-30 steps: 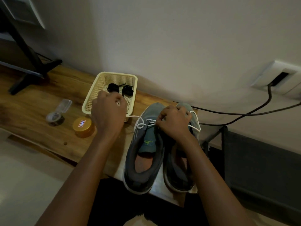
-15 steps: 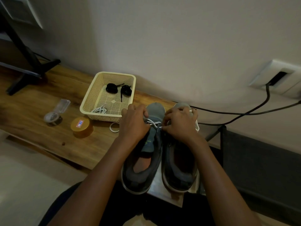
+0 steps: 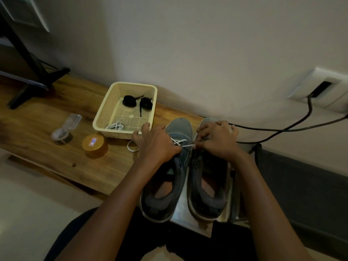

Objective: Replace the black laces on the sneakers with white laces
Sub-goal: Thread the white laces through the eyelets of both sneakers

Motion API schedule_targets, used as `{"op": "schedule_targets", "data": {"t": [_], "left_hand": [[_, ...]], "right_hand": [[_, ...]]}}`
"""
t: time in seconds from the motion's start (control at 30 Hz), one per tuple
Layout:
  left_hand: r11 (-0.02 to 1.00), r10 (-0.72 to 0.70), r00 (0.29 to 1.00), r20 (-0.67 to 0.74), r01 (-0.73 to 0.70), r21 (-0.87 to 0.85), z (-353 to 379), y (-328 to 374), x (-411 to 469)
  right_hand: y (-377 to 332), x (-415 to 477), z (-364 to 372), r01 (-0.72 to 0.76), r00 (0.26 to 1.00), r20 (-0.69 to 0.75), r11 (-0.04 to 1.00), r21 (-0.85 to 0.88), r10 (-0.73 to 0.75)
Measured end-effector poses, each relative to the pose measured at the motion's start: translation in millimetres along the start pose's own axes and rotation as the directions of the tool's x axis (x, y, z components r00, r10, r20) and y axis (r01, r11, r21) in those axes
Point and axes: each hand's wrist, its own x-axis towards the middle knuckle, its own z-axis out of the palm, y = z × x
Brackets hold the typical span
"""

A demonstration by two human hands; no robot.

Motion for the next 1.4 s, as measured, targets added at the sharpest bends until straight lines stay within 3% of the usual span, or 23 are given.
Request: {"op": "schedule_targets", "data": {"t": [0.4,0.5,0.57,0.63,0.73,0.83,0.9,1.0,1.17,1.33,1.4], "left_hand": [[1.000,-0.022,0.998,-0.059,0.021,-0.005,2.2,6.4,-5.1],[1.000,-0.027,1.000,-0.006,0.027,0.002,-0.1,2.3,-1.5],[0.999,-0.019,0.999,0.051,0.021,-0.041,-3.8,-4.0,3.2],[0.982,-0.001,1.000,0.023,0.005,-0.189,-11.1,-9.5,7.3],[0.840,0.094,0.981,-0.172,-0.170,-0.515,-32.1,-8.3,8.9],[0.525,0.344,0.936,-0.080,-0.262,-0.810,-54.5,2.0,-3.4],[0.441,0.442,0.893,-0.086,-0.299,-0.846,-60.9,8.1,-10.5],[0.342,0.439,0.879,-0.187,-0.357,-0.869,-63.9,13.2,-14.6],[0.359,0.350,0.896,-0.274,-0.398,-0.844,-65.4,10.4,-11.3],[0.352,0.296,0.908,-0.297,-0.393,-0.850,-67.2,18.9,-15.1],[0.300,0.251,0.916,-0.314,-0.382,-0.874,-69.1,19.7,-14.9]], "right_hand": [[0.7,-4.6,-11.1,0.012,0.998,0.055,0.984,0.176,-0.022],[-1.2,-4.9,-11.5,0.034,0.998,0.045,0.984,0.175,-0.042],[-3.0,-4.7,-15.0,0.034,0.998,0.044,0.978,0.206,-0.044],[-6.1,-4.9,-23.5,0.038,0.995,0.076,0.945,0.325,-0.066],[-17.5,-7.2,-38.3,0.088,0.984,0.083,0.833,0.547,-0.158],[-27.9,-8.5,-51.9,0.153,0.979,-0.007,0.712,0.685,-0.204],[-33.8,-9.6,-59.9,0.199,0.973,-0.080,0.617,0.761,-0.216],[-41.5,-13.3,-67.5,0.234,0.967,-0.146,0.492,0.839,-0.210],[-47.7,-15.8,-72.4,0.226,0.966,-0.188,0.230,0.947,-0.176],[-54.4,-16.4,-71.0,0.228,0.964,-0.190,0.215,0.950,-0.184],[-55.0,-17.1,-69.7,0.230,0.967,-0.189,0.267,0.936,-0.171]]}}
